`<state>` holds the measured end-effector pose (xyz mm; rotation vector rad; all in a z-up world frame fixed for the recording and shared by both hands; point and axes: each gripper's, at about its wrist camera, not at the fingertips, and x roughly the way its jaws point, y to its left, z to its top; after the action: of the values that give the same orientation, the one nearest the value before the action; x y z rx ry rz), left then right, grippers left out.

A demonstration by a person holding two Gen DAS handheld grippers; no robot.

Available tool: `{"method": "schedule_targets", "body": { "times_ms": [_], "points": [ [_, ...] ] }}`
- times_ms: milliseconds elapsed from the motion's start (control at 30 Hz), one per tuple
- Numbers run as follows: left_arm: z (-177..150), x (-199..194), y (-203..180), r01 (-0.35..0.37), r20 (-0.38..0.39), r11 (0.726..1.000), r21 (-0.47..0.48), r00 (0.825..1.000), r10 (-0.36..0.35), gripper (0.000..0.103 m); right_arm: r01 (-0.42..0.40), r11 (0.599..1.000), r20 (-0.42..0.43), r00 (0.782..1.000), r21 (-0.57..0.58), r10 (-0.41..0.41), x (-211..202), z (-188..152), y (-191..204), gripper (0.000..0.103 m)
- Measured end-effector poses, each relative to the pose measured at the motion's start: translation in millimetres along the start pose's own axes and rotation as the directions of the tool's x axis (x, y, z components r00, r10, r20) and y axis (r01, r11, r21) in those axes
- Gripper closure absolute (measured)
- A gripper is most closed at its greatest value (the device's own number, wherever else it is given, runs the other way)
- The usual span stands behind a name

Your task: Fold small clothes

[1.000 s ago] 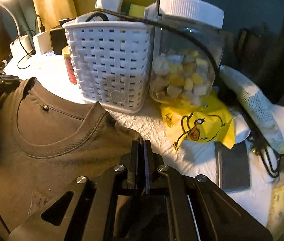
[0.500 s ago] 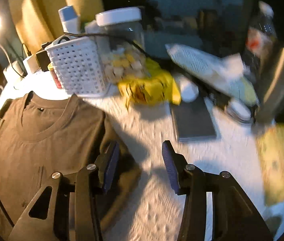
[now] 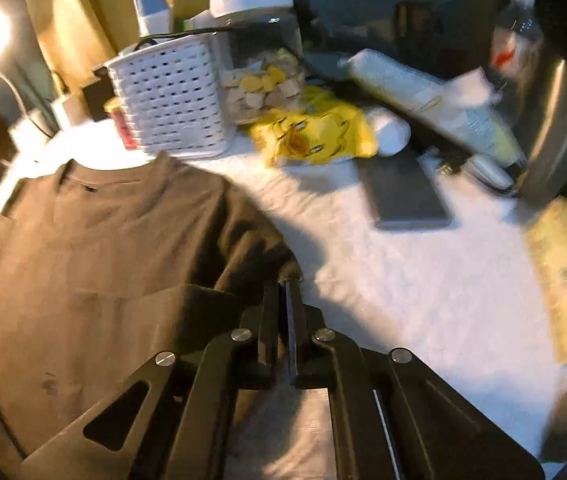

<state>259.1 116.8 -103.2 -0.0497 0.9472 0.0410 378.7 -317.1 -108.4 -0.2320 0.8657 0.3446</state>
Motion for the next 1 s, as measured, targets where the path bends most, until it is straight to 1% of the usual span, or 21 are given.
{"method": "schedule_targets", "body": {
  "times_ms": [33,67,133,167,200,267,433,467,500,533,567,600,633,800,1000],
  "points": [
    [1.5,0.5,-1.1,-0.02,0.001,1.0,0.011,1.0,0.02,0.1,0.051,0.999,0.004,0.999,-0.013,-0.051,-0.6,-0.1,-2.0,0.099],
    [2.2,0.7,-2.5,-0.045,0.003,0.999,0.025,0.999,0.045,0.1,0.077,0.997,0.009,0.997,-0.004,-0.077,-1.7,-0.3,-7.4,0.099],
    [2.3,0.8,-1.6,-0.055,0.001,0.998,0.035,0.998,0.055,0.1,0.108,0.994,0.001,0.994,0.027,-0.108,-2.9,-2.2,-20.7,0.099],
    [2.3,1.1,-1.1,-0.057,-0.002,0.998,0.036,0.998,0.058,0.1,0.118,0.992,-0.002,0.993,0.043,-0.118,-3.7,-3.7,-25.8,0.099],
    [2.2,1.3,-0.6,-0.063,-0.004,0.997,0.037,0.998,0.063,0.1,0.107,0.993,-0.004,0.994,0.054,-0.107,-4.2,-5.5,-29.0,0.099],
    [2.0,1.4,1.0,-0.071,-0.01,0.997,0.022,0.997,0.071,0.099,0.114,0.992,-0.001,0.994,0.053,-0.114,-6.0,-8.7,-31.7,0.099],
    [-1.1,-8.2,-0.2,-0.073,0.0,0.997,0.003,0.997,0.073,0.098,0.134,0.989,0.008,0.991,0.067,-0.134,-10.6,-7.3,-29.6,0.099],
    [-2.2,-12.2,-1.3,-0.071,0.007,0.997,0.003,0.997,0.071,0.096,0.136,0.988,0.007,0.991,0.075,-0.137,-12.9,-7.1,-28.8,0.096],
    [-3.6,-16.6,-2.4,-0.067,0.014,0.998,0.003,0.998,0.067,0.086,0.134,0.988,0.007,0.991,0.077,-0.135,-16.3,-6.8,-28.2,0.092],
    [-4.4,-21.8,-3.0,-0.059,0.023,0.998,0.001,0.998,0.059,0.077,0.137,0.988,0.013,0.99,0.077,-0.138,-21.5,-7.0,-26.5,0.079],
    [-6.2,-29.6,-3.3,-0.047,0.041,0.999,-0.005,0.998,0.047,0.056,0.136,0.988,0.024,0.99,0.075,-0.138,-27.2,-7.8,-24.9,0.063],
    [-7.8,-36.1,-3.8,-0.039,0.06,0.999,-0.011,0.997,0.039,0.046,0.128,0.989,0.04,0.991,0.072,-0.131,-35.6,-8.9,-21.0,0.058],
    [-8.8,-40.7,-4.6,-0.033,0.071,0.999,-0.012,0.997,0.033,0.046,0.125,0.99,0.048,0.991,0.07,-0.128,-40.8,-8.9,-18.0,0.056],
    [-17.6,-62.2,-12.4,-0.007,0.099,1.0,0.009,0.995,0.006,0.046,0.104,0.992,0.073,0.991,0.069,-0.109,-73.6,-19.0,0.6,0.056],
    [-36.1,-83.4,-27.0,0.025,0.119,0.999,0.04,0.992,-0.029,0.046,0.079,0.995,0.091,0.992,0.06,-0.085,-112.1,-45.3,23.8,0.056]
  ]
}}
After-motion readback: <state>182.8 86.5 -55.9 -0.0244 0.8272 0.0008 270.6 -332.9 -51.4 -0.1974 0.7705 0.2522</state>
